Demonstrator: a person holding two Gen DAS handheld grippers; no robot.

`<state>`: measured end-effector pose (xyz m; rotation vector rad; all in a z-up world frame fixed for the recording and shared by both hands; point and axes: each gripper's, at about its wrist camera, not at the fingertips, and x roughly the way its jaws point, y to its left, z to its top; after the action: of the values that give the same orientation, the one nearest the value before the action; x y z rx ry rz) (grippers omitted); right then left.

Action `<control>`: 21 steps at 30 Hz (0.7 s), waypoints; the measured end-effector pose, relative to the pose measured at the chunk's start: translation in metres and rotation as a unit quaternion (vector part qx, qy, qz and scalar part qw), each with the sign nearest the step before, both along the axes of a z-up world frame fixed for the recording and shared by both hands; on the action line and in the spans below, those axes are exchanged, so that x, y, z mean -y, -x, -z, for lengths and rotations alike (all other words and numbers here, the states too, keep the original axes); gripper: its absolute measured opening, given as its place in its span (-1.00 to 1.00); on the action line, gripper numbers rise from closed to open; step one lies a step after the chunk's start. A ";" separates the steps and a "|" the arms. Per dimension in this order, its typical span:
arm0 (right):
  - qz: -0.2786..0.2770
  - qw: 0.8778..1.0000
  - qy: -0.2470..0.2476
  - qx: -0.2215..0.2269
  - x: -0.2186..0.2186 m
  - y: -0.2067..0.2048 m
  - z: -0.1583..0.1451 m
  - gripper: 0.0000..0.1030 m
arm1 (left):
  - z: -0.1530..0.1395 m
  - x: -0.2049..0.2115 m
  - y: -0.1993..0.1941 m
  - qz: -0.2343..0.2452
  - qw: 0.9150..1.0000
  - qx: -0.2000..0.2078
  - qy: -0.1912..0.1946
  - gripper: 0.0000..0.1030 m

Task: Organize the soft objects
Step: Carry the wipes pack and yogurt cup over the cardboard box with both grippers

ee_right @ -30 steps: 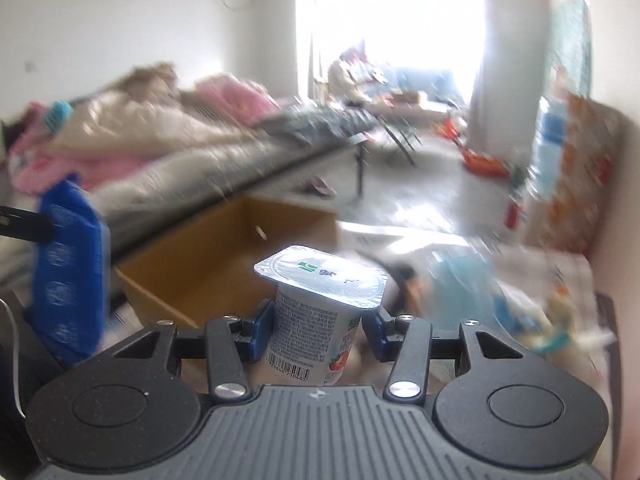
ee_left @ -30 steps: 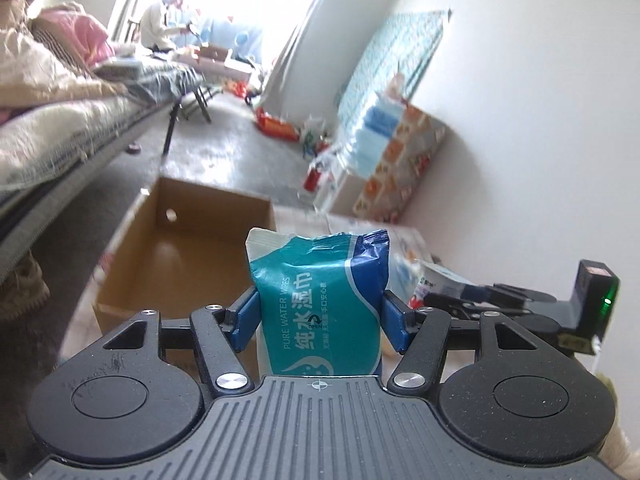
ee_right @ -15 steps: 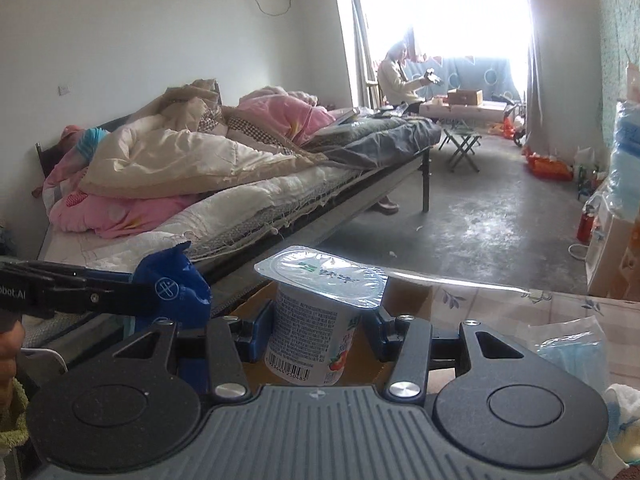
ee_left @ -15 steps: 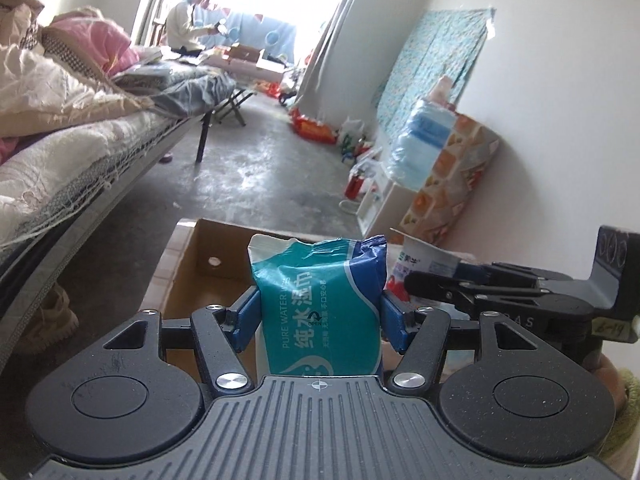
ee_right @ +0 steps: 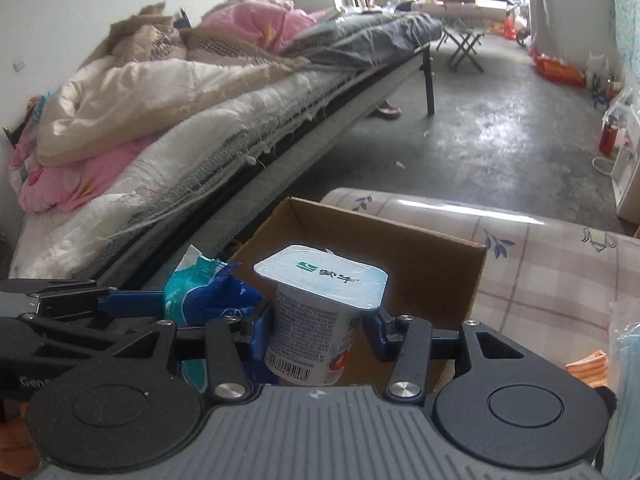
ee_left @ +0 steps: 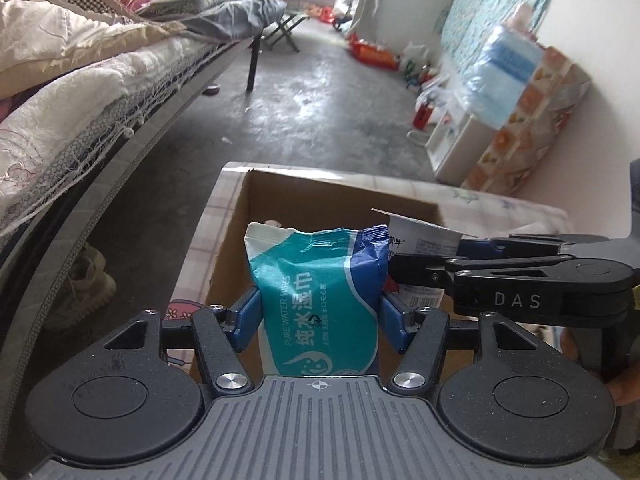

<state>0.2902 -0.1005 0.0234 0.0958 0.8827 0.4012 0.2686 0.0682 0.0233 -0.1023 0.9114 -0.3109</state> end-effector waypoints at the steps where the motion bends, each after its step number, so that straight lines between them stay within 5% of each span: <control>1: 0.001 1.000 0.005 -0.006 -0.003 -0.006 0.004 0.00 | 0.002 0.001 -0.002 -0.003 1.000 -0.003 -0.007 0.17; 15: 0.031 0.998 0.027 -0.044 -0.014 -0.055 0.044 0.06 | 0.016 0.011 -0.021 -0.021 0.998 0.000 -0.056 0.17; 21: 0.034 0.999 0.015 -0.022 -0.007 -0.053 0.042 0.05 | 0.022 0.011 -0.027 -0.030 0.998 -0.007 -0.061 0.17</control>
<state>0.3434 -0.0938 -0.0183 0.1072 0.9269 0.3234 0.2955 0.0575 0.0013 -0.0195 0.9379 -0.1992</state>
